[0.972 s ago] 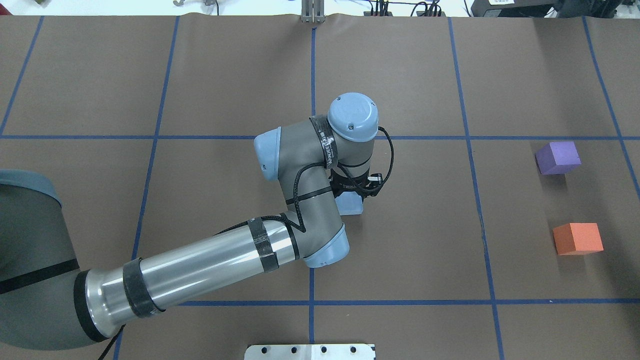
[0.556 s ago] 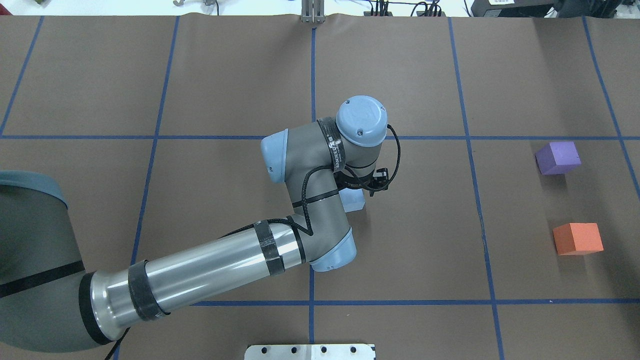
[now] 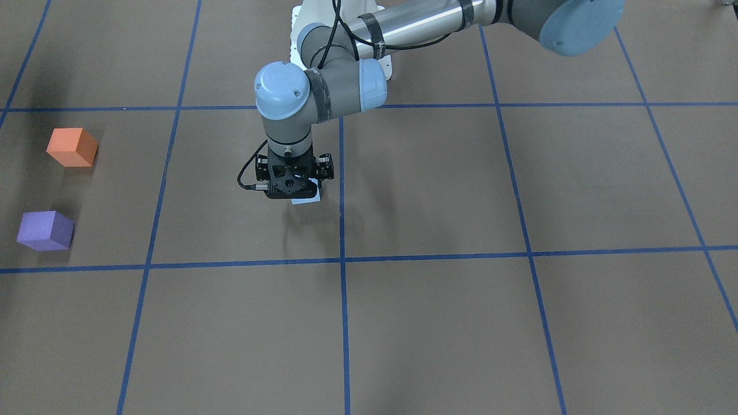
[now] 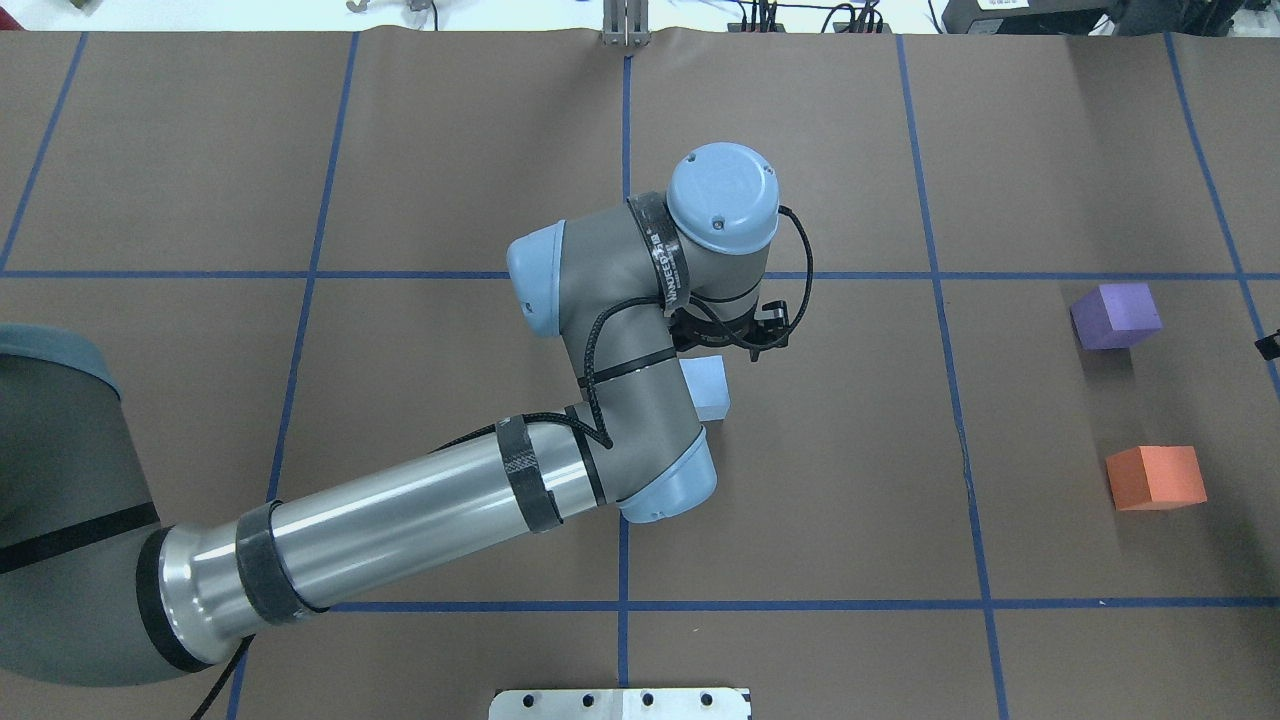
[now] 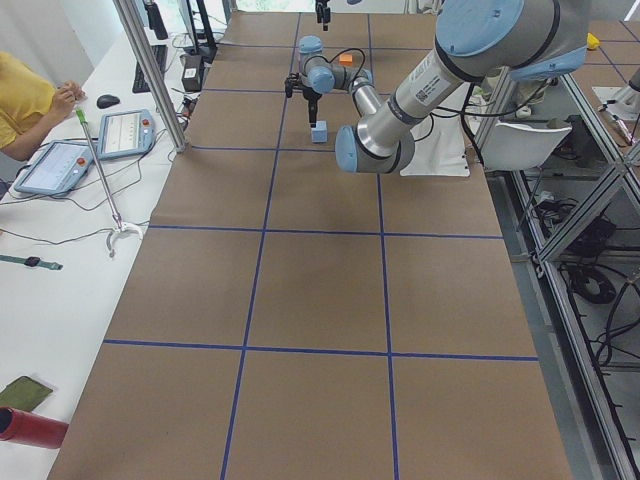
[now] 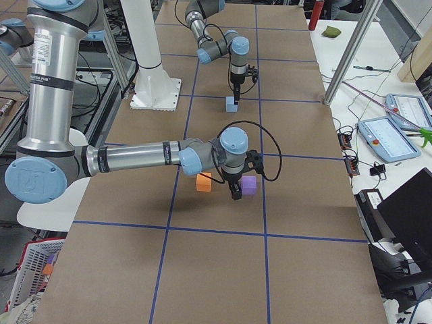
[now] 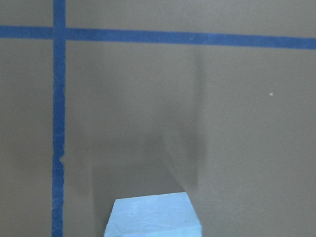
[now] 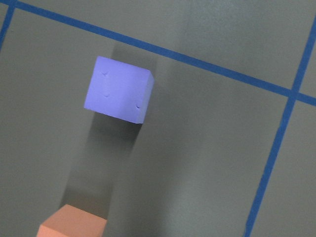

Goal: Place blue block between orange and purple blocks
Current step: 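Release the blue cube at center and withdraw left gripper while right arm approaches, then lower the right gripper onto the light blue cube and grasp it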

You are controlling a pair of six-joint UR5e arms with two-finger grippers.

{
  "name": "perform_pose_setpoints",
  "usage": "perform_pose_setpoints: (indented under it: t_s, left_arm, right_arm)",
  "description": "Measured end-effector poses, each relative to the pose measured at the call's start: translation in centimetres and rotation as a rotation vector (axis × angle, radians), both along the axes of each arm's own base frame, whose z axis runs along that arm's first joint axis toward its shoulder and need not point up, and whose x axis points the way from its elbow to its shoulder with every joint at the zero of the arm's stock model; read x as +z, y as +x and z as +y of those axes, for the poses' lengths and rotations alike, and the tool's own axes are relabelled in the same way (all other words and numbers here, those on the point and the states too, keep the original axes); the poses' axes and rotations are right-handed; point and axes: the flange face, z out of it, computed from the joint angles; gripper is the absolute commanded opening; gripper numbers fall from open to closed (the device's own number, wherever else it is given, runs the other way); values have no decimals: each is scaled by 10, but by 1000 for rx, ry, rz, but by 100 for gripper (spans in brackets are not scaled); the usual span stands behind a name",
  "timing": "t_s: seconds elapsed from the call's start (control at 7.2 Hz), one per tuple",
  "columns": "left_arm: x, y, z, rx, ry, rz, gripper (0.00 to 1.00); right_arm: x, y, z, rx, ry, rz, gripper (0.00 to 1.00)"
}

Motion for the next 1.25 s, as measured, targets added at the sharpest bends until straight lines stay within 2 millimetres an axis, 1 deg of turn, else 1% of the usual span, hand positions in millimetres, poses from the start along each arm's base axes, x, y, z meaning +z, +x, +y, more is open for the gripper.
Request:
perform_pose_setpoints:
  t_s: [0.14,0.28,0.42,0.56,0.69,0.83,0.97,1.11,1.25]
  left_arm:
    - [-6,-28,-4,-17,-2,11,100]
    - [7,-61,-3,-27,-6,25,100]
    - [41,-98,7,-36,-6,36,100]
    - [81,-138,19,-44,-6,40,100]
    - [110,-169,30,-50,-10,40,100]
    - [126,-188,36,-56,-11,39,100]
    - [133,-197,37,-63,-13,36,100]
    - [135,-202,35,-70,-14,35,100]
    - [136,-207,32,-76,-16,36,100]
  right_arm:
    - [-19,-26,-6,28,-4,-32,100]
    - [-40,-60,-9,62,-35,-68,100]
    - [-65,-95,-14,108,-87,-104,100]
    - [-95,-131,-20,151,-139,-134,100]
    - [-126,-173,-23,182,-168,-151,100]
    - [-162,-221,-21,216,-189,-173,99]
    - [-201,-274,-11,246,-204,-200,98]
    - [-238,-329,7,277,-200,-224,93]
    - [-268,-371,22,297,-182,-249,93]
